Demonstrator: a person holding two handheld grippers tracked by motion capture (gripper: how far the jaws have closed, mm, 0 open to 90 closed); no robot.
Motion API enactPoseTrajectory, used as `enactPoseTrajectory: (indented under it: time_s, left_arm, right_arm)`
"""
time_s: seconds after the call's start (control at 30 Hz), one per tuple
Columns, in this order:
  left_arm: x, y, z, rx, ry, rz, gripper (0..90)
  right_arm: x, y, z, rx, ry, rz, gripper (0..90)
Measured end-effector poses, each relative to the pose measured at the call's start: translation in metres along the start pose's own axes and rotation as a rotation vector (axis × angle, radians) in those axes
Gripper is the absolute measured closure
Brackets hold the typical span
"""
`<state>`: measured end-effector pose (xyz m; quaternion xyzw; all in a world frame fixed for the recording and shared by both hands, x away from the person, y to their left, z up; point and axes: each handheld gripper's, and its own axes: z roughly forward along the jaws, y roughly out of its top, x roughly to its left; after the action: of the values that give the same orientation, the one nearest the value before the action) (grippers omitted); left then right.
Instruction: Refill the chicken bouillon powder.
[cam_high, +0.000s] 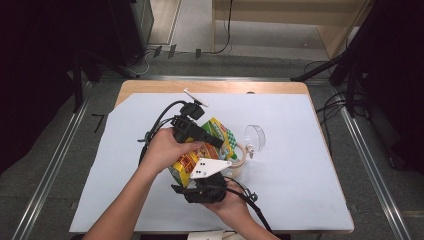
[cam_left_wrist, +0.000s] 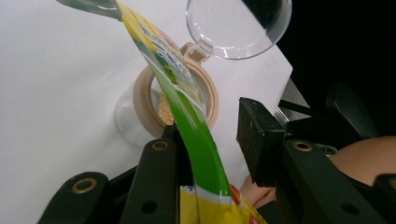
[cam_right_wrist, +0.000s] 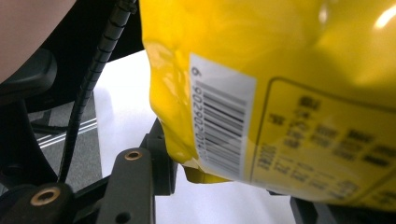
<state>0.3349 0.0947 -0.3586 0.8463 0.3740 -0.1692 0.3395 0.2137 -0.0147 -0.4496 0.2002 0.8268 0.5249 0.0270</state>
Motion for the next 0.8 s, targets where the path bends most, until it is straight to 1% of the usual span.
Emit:
enactPoseTrajectory:
  time_s: [0.07, 0.17, 0.2, 0.23, 0.3, 0.37, 0.4, 0.43, 0.47, 0.5, 0.53, 0.57, 0.6, 0.63, 0.73, 0.8]
  left_arm:
    - [-0.001, 0.000, 0.000, -0.004, 0.001, 0.001, 68.2]
    - [-0.003, 0.001, -0.001, -0.016, 0.004, 0.004, 65.2]
    - [-0.004, 0.001, -0.002, -0.014, 0.005, 0.012, 63.6]
    - [-0.004, 0.001, -0.002, -0.014, 0.005, 0.012, 62.8]
    - [-0.008, 0.002, -0.004, -0.028, 0.018, 0.020, 62.1]
    - [-0.010, 0.002, -0.006, -0.032, 0.023, 0.037, 61.4]
    - [-0.011, 0.001, -0.008, -0.038, 0.037, 0.046, 60.2]
    - [-0.011, 0.001, -0.008, -0.038, 0.037, 0.046, 59.3]
    - [-0.012, 0.001, -0.010, -0.042, 0.040, 0.047, 59.3]
    - [-0.013, 0.001, -0.010, -0.047, 0.040, 0.046, 58.4]
    - [-0.013, 0.000, -0.010, -0.051, 0.039, 0.045, 57.9]
    - [-0.014, 0.000, -0.010, -0.053, 0.038, 0.047, 57.9]
    - [-0.014, 0.000, -0.010, -0.052, 0.034, 0.047, 58.7]
    - [-0.015, 0.001, -0.009, -0.047, 0.042, 0.050, 58.8]
    - [-0.015, 0.001, -0.009, -0.041, 0.052, 0.046, 59.0]
    - [-0.015, 0.001, -0.009, -0.043, 0.052, 0.048, 60.8]
  right_arm:
    - [0.000, 0.000, 0.000, -0.004, -0.010, 0.014, 58.6]
    - [0.000, 0.001, -0.002, -0.020, -0.003, 0.056, 59.5]
    - [-0.002, 0.002, -0.003, -0.037, 0.002, 0.081, 59.5]
    - [-0.002, 0.002, -0.003, -0.037, 0.002, 0.081, 59.5]
    - [-0.003, 0.003, -0.005, -0.047, 0.003, 0.098, 59.7]
    - [-0.003, 0.004, -0.007, -0.054, 0.000, 0.101, 59.6]
    - [-0.004, 0.005, -0.008, -0.060, 0.001, 0.115, 59.7]
    - [-0.004, 0.005, -0.008, -0.060, 0.001, 0.115, 59.7]
    - [-0.004, 0.005, -0.008, -0.064, 0.005, 0.128, 59.5]
    - [-0.005, 0.006, -0.009, -0.072, 0.011, 0.156, 59.3]
    - [-0.007, 0.006, -0.010, -0.080, 0.013, 0.173, 59.4]
    - [-0.008, 0.007, -0.011, -0.083, 0.018, 0.182, 59.4]
    - [-0.007, 0.008, -0.011, -0.077, 0.014, 0.171, 59.0]
    - [-0.007, 0.008, -0.011, -0.076, 0.014, 0.167, 58.9]
    - [-0.007, 0.007, -0.011, -0.073, 0.018, 0.164, 58.4]
    - [-0.006, 0.008, -0.010, -0.067, 0.016, 0.153, 56.7]
